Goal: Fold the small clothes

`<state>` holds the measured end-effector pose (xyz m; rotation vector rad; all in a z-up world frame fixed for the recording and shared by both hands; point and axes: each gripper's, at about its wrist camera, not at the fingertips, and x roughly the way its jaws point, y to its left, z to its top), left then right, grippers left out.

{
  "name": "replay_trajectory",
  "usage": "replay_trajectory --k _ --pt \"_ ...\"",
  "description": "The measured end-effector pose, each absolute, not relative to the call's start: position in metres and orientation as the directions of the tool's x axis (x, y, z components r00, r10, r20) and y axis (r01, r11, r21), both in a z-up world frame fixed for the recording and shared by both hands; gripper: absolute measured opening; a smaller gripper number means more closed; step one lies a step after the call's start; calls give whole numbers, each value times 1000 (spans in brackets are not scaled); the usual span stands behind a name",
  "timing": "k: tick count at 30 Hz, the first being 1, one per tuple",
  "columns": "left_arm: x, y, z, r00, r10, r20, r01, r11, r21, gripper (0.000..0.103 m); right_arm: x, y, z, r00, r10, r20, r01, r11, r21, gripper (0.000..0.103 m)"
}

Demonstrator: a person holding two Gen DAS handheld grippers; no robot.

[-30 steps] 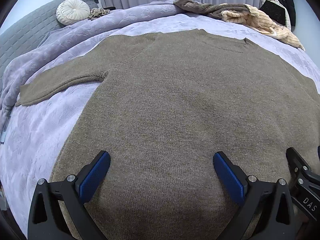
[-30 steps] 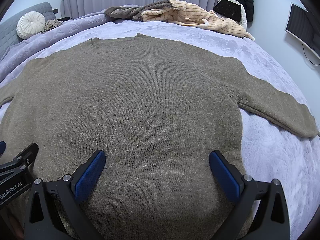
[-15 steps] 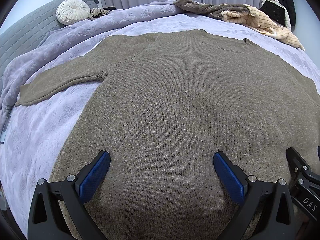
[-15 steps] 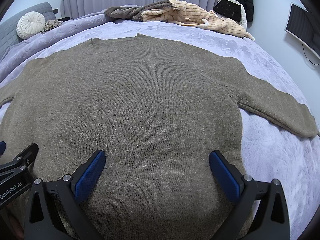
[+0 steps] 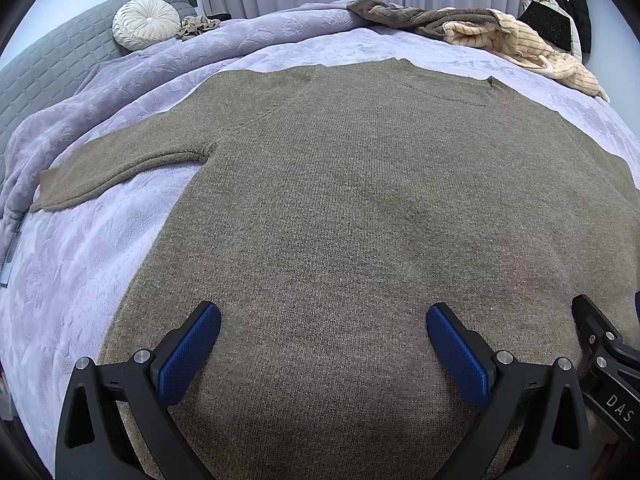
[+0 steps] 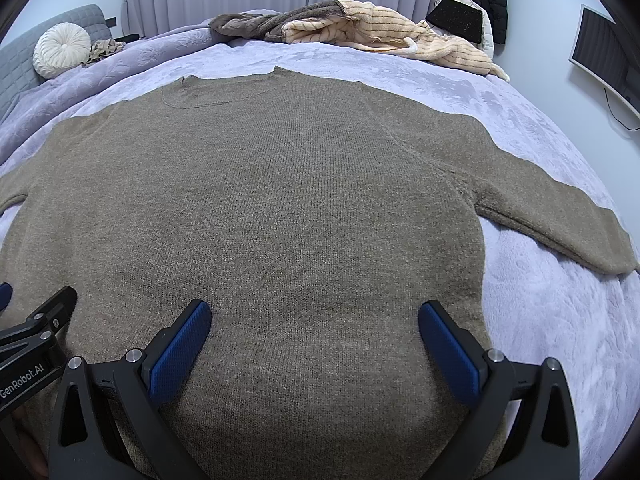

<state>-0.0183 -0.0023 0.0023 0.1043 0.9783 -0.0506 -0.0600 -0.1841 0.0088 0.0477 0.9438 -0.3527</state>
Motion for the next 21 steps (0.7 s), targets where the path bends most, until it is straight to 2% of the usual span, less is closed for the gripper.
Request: replay_trajectory --k 13,21 --pt "-16 -3 5 546 5 -837 89 994 64 103 -58 -185 13 523 -273 -808 318 941 -112 103" --pt "-1 0 10 453 -6 -891 93 995 40 103 -49 -185 16 461 -269 -846 304 943 -134 103"
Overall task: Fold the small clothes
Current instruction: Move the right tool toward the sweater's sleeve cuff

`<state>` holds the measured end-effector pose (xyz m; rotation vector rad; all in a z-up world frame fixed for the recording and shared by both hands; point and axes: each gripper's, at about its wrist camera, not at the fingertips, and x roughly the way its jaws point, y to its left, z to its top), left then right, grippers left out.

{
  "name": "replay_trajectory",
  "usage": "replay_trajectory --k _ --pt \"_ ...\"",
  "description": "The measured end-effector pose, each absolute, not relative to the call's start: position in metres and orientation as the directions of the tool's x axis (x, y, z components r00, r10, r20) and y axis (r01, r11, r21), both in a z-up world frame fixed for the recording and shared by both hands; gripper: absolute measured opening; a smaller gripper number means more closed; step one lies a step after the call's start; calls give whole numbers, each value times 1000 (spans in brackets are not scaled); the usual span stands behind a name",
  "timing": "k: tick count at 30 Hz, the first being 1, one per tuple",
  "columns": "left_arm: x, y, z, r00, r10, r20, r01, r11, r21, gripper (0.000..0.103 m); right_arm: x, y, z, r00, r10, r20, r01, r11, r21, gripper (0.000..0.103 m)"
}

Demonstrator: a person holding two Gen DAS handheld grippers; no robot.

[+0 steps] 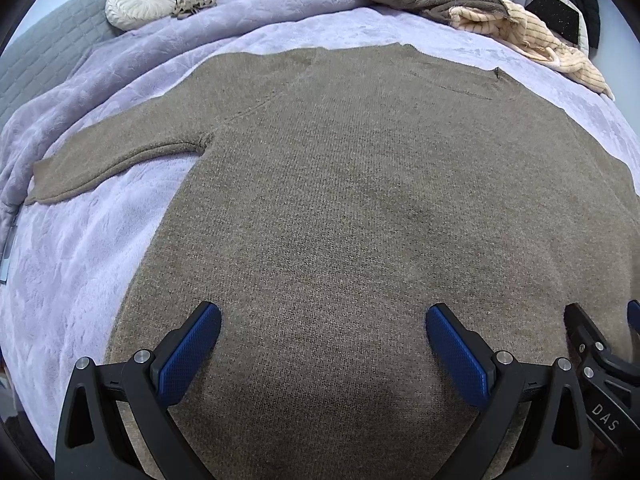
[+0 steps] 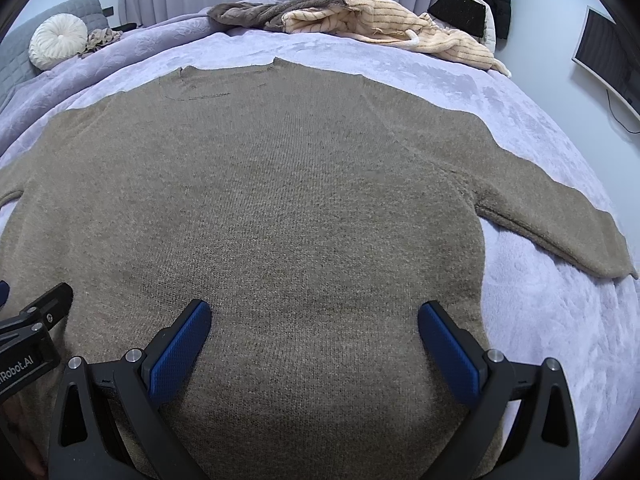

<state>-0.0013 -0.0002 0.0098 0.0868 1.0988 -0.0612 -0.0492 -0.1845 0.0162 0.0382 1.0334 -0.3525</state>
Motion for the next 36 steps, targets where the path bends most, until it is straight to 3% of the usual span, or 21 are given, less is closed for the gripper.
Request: replay_trajectory --k 5,18,36 --pt "4 -7 27 378 -61 -924 147 989 -5 103 -49 -188 38 457 -262 -850 297 946 -132 103" --pt "11 -90 93 449 -121 -885 281 960 11 103 -60 -241 112 531 -331 -780 370 919 -138 103" --pt "2 -214 105 426 -180 -887 417 909 15 103 -108 -366 125 479 -435 -763 546 828 -129 103"
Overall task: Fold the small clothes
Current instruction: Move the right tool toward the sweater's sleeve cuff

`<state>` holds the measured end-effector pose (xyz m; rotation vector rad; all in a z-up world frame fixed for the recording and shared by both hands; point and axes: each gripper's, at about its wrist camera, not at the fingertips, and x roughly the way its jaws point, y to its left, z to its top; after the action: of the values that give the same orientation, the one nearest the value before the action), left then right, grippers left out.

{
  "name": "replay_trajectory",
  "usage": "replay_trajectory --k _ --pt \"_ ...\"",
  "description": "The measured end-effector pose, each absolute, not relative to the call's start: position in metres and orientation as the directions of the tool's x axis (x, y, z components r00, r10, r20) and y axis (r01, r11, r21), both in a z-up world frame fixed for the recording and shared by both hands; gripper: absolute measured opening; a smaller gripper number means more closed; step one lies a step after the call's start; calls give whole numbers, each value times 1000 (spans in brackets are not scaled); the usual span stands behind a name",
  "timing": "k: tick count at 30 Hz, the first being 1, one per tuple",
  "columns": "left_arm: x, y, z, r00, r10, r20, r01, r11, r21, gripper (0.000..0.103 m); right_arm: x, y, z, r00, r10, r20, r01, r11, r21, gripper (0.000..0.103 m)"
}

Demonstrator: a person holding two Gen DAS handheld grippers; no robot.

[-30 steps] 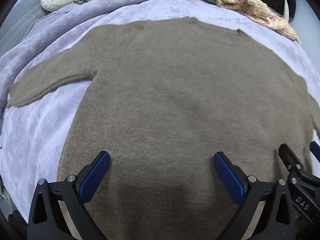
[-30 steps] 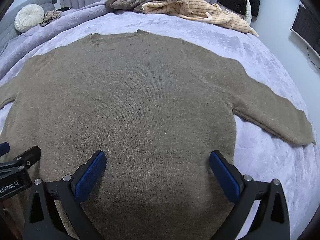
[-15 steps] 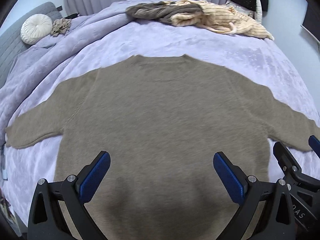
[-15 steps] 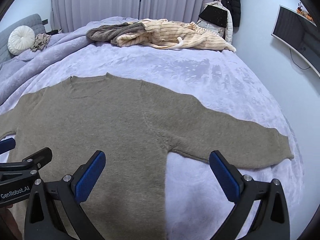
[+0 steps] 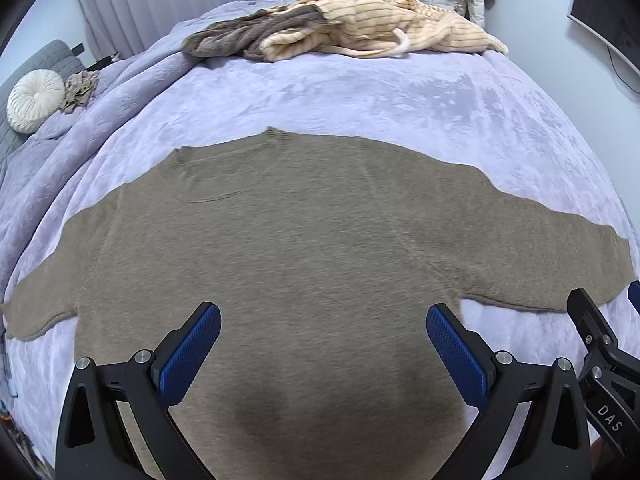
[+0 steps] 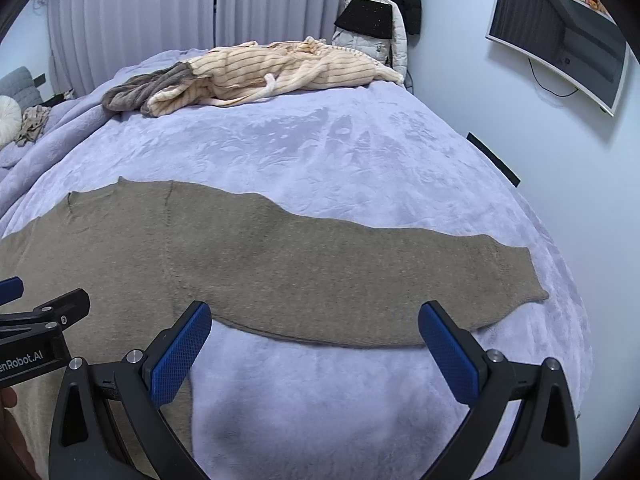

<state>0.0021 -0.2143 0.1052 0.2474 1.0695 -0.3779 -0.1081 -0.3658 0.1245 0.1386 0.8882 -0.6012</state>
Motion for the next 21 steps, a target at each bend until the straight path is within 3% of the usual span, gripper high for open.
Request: replay_trajectory --k 21 --pt "-9 -333 82 378 -190 -906 540 840 49 103 -181 -511 99 342 -504 -793 740 665 -104 103"
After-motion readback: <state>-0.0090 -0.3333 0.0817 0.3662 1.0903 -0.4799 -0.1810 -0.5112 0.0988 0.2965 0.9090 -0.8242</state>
